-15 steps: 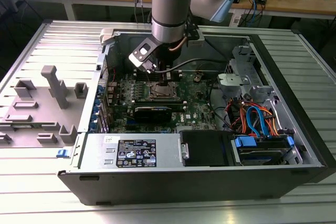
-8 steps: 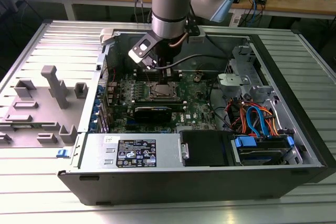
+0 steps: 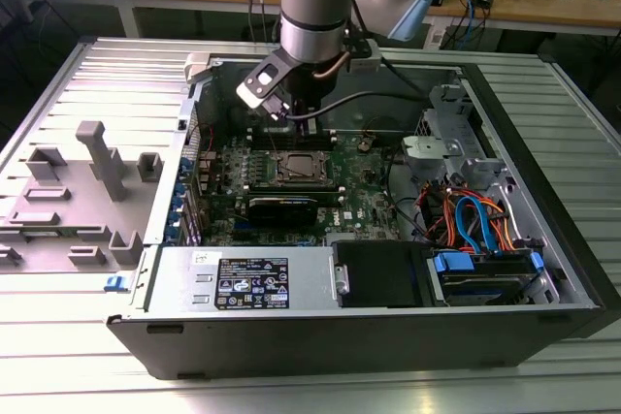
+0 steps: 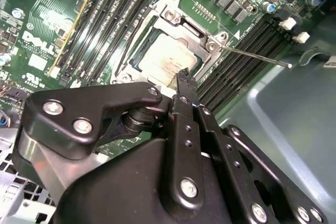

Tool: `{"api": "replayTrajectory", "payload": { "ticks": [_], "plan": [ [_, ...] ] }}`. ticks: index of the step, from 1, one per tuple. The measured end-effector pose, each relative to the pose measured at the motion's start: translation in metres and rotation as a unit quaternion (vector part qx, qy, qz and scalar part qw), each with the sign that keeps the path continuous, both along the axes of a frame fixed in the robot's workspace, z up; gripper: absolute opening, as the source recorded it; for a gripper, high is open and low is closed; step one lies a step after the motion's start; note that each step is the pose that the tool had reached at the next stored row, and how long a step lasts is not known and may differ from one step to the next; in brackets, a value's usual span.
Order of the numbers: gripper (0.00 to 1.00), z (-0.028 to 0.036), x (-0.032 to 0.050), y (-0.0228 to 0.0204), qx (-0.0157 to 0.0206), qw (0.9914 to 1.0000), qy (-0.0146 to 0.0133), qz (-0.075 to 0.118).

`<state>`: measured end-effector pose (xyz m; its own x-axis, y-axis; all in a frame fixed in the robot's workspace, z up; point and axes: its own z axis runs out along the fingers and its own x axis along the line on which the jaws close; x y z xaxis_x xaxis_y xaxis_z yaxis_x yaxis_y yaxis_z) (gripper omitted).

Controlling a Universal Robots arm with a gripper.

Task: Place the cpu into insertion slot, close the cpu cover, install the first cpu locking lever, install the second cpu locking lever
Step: 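Install the first cpu locking lever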

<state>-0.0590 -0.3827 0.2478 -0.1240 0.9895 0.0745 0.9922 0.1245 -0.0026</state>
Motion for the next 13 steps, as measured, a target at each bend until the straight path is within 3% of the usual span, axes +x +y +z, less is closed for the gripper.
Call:
{"api": "replayTrajectory", "payload": {
  "ticks": [13],
  "plan": [
    [0.11,0.0214,0.0,0.0,0.0,1.0,0.0007,0.0]
  ]
}}
